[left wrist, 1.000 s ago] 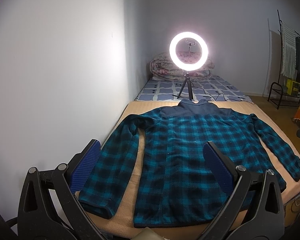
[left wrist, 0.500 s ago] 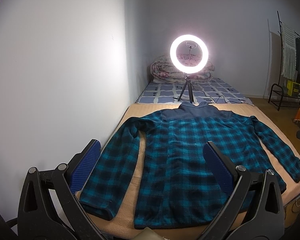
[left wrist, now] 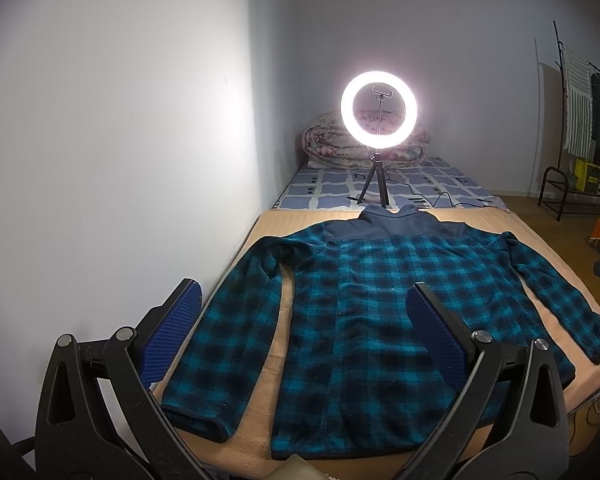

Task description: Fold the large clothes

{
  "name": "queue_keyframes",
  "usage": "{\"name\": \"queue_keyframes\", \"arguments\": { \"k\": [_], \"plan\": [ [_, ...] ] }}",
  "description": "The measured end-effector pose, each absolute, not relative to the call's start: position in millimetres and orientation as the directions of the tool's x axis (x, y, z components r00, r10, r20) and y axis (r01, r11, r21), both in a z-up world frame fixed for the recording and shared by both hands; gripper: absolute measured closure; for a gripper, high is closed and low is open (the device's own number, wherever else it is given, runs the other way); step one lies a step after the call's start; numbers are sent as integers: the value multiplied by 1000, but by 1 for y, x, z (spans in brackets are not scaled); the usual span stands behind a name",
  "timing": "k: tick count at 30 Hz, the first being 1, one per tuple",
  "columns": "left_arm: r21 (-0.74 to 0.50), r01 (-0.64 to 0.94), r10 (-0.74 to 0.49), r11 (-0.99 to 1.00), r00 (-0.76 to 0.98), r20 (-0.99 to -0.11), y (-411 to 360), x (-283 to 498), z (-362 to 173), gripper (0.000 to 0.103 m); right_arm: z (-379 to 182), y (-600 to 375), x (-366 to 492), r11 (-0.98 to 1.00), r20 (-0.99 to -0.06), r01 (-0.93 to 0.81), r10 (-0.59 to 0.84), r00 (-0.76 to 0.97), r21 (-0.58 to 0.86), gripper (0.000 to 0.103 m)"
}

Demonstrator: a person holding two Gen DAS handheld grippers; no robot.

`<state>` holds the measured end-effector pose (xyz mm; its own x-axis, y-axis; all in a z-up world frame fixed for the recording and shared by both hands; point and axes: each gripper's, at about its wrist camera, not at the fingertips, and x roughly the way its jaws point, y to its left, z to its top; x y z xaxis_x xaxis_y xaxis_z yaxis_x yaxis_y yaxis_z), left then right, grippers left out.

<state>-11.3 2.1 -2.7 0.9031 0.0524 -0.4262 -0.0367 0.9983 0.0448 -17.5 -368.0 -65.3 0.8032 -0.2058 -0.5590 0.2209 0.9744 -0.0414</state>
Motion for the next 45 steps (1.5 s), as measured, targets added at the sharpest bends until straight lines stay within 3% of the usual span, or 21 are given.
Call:
{"name": "queue_keyframes", "arguments": {
  "k": [20, 33, 43, 45],
  "plan": [
    [46, -39, 55, 998, 903, -426, 7, -10, -3, 0, -64, -361, -14, 976, -558, 213, -196, 806, -37, 0],
    [40, -124, 128, 992, 885, -447, 45, -7, -21, 0, -63, -341, -2, 983, -561, 181, -168, 810, -33, 1],
    [50, -259, 250, 965, 837, -488, 99, -12, -58, 0, -63, -307, 8, 999, -490, -8, 30, 871, 47, 1],
    [31, -277, 253, 960, 820, -513, 110, -16, -69, 7, -66, -300, 11, 999, -497, -34, 47, 866, 35, 1]
  ]
}}
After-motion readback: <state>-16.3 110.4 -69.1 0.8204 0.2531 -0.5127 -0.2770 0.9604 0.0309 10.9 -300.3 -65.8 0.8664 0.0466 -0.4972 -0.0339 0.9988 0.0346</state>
